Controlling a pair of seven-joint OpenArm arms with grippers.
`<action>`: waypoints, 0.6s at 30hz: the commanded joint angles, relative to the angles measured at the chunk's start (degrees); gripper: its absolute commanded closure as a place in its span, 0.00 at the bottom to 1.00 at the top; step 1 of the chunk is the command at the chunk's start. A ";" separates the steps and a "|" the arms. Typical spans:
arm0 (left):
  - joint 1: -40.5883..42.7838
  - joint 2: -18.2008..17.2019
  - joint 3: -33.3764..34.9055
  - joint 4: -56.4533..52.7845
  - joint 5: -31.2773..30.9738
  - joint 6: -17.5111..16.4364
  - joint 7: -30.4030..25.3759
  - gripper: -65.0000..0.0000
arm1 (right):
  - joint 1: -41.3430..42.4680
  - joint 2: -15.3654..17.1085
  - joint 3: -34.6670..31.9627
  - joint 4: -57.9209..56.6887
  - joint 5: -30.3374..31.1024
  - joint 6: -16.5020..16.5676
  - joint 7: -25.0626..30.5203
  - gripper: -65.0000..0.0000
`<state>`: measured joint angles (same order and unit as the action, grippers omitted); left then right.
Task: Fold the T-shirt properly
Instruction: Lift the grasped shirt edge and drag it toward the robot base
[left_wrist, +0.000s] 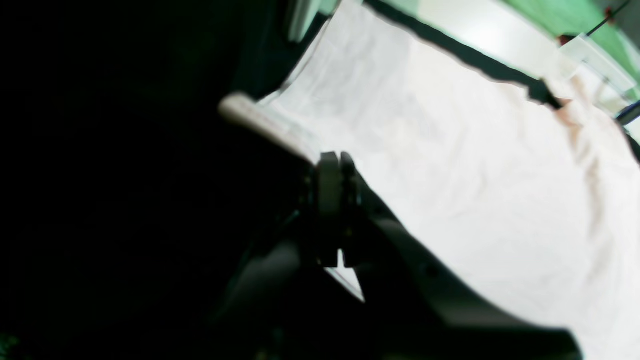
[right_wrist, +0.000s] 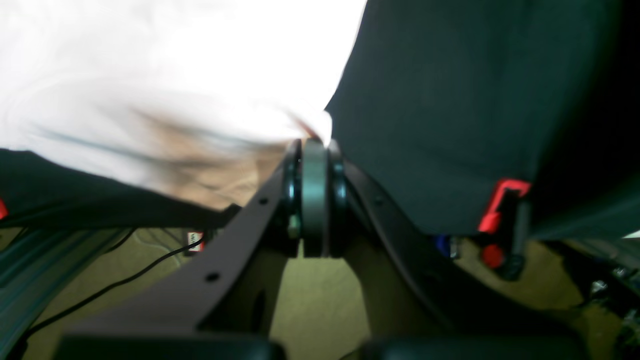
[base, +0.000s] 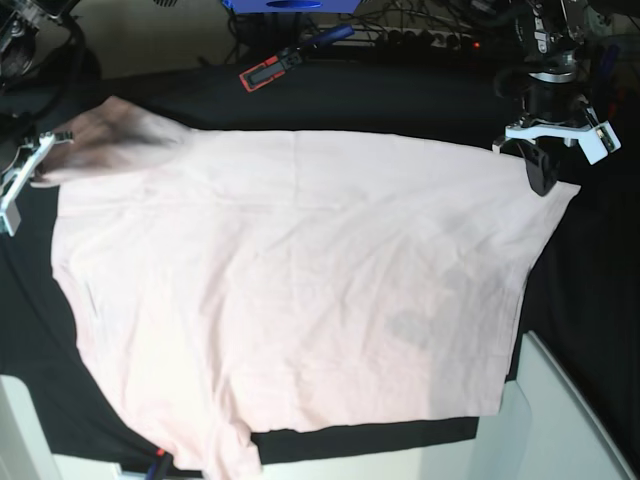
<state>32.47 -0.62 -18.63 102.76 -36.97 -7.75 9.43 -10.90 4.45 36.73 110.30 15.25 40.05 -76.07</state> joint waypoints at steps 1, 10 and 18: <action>-0.60 -0.21 -0.31 -0.30 -0.35 0.06 -1.48 1.00 | 1.09 1.05 0.15 0.86 0.27 -0.05 0.25 1.00; -7.81 0.14 0.66 -8.91 -0.35 6.30 -1.48 1.00 | 6.81 2.63 -3.72 -3.09 0.27 -0.05 0.34 1.00; -14.84 -0.12 1.80 -14.54 -0.35 8.58 -1.48 1.00 | 14.02 5.71 -4.42 -13.29 0.27 -0.05 0.78 1.00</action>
<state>17.87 -0.45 -16.82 87.24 -37.21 1.34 9.37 2.13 9.30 32.12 95.94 15.03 40.01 -76.16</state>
